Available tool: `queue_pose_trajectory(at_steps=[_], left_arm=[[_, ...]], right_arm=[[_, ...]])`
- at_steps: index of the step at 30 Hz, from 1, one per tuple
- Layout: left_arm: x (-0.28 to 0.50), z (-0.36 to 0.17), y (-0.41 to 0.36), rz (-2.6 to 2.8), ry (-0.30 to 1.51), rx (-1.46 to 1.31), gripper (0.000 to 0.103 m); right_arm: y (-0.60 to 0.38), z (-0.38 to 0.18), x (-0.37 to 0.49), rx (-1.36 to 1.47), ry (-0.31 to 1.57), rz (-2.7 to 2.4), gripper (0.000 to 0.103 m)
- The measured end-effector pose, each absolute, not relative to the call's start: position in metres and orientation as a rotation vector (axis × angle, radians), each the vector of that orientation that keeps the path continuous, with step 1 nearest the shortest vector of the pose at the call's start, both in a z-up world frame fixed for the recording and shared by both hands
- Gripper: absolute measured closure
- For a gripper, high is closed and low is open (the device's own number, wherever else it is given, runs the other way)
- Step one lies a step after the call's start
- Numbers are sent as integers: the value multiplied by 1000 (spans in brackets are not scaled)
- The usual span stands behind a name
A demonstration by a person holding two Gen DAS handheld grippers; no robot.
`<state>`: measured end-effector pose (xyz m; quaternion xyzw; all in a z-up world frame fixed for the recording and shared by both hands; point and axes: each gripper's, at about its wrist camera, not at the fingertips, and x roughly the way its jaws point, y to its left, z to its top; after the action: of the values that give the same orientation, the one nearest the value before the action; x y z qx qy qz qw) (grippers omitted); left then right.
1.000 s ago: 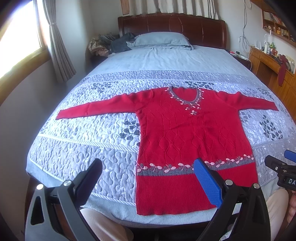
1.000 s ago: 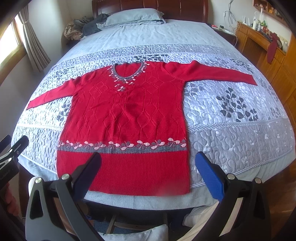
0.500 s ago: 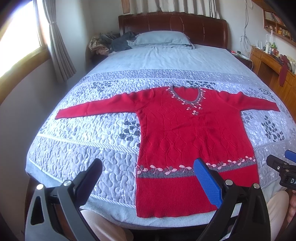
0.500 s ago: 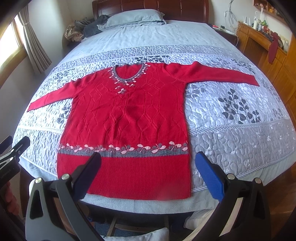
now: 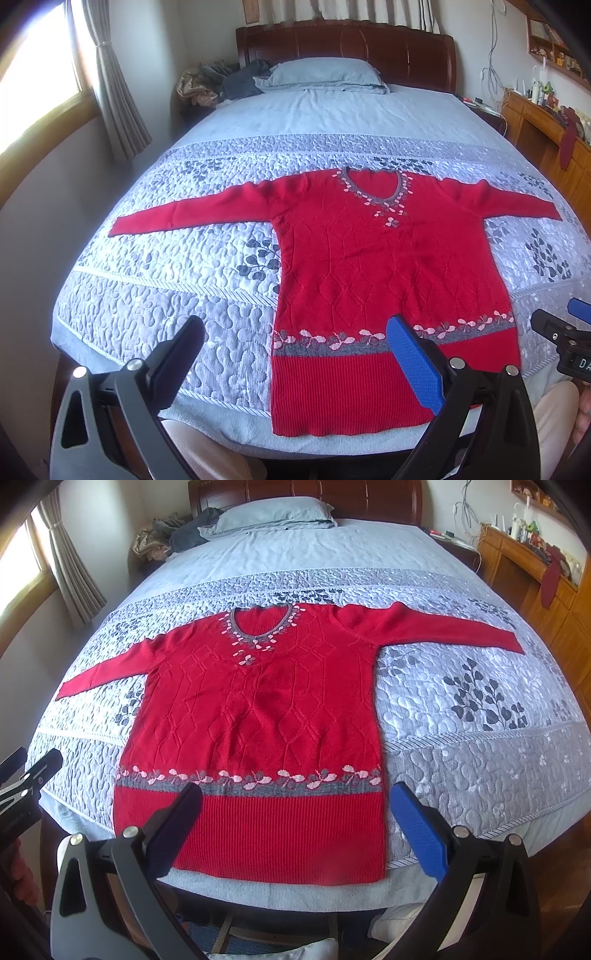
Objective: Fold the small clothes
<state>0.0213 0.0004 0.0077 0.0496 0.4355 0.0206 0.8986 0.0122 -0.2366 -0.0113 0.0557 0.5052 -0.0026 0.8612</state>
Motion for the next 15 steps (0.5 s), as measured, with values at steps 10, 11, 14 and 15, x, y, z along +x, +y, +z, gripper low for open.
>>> queue_pose_trajectory(at_steps=[10, 11, 14, 15], left_arm=[[77, -1, -33, 27, 933, 95, 4], [89, 0, -44, 19, 931, 102, 4], [126, 0, -80, 0, 920, 130, 4], [138, 0, -92, -7, 917, 135, 4]], right_arm=[[-293, -22, 48, 129, 1090, -9, 3], [-313, -20, 57, 143, 1087, -34, 3], [-382, -13, 91, 162, 1069, -124, 3], [-401, -13, 100, 163, 1067, -141, 3]])
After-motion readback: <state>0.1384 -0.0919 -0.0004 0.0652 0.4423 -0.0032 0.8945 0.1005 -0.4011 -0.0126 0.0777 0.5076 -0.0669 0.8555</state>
